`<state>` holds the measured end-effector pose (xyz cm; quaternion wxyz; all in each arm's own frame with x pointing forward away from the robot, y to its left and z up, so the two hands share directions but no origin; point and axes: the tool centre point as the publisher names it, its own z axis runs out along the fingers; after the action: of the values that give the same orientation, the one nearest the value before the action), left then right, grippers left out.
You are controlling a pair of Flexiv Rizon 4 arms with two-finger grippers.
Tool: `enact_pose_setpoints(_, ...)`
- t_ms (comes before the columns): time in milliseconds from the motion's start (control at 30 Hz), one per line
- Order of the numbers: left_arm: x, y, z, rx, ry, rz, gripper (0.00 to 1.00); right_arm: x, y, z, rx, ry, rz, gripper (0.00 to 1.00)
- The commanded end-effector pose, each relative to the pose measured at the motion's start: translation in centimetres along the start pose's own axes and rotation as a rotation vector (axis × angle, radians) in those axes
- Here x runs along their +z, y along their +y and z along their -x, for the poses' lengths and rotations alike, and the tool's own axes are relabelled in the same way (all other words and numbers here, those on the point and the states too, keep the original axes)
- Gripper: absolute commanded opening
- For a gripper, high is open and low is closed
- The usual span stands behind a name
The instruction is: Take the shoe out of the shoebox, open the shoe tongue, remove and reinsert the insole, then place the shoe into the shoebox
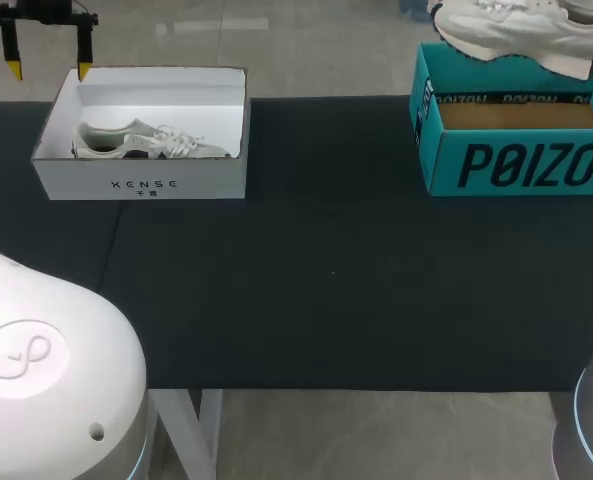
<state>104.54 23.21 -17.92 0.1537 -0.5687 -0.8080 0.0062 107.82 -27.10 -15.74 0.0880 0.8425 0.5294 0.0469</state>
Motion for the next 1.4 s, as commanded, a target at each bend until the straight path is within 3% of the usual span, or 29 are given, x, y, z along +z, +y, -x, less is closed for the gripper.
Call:
enact_pose_setpoints(33, 0.0, 0.0, -0.1, 0.000, 0.000, 0.003, 1.00, -0.8, -6.1, 0.5, -0.012, -0.012, 0.129, 0.00)
enact_pose_setpoints(200, 0.0, 0.0, -0.1, 0.000, 0.000, 0.003, 1.00, 0.0, -11.4, -1.2, -0.083, -0.046, 0.155, 0.00)
enact_pose_setpoints(333, 0.0, 0.0, -0.1, 0.000, 0.000, 0.003, 1.00, 0.7, -16.1, -2.6, -0.124, -0.059, 0.123, 0.00)
enact_pose_setpoints(533, 0.0, 0.0, -0.1, 0.000, 0.000, 0.003, 1.00, 2.9, -22.4, -5.0, -0.173, -0.149, 0.172, 0.00)
enact_pose_setpoints(733, 0.0, 0.0, -0.1, 0.000, 0.000, 0.003, 1.00, 5.8, -27.6, -7.1, -0.214, -0.129, 0.101, 0.00)
enact_pose_setpoints(1167, 0.0, 0.0, -0.1, 0.000, 0.000, 0.003, 1.00, 8.6, -36.0, -13.2, -0.299, -0.138, 0.100, 0.00)
enact_pose_setpoints(1400, 0.0, 0.0, -0.1, 0.000, 0.000, 0.003, 1.00, 10.5, -38.4, -15.5, -0.255, -0.167, 0.068, 0.00)
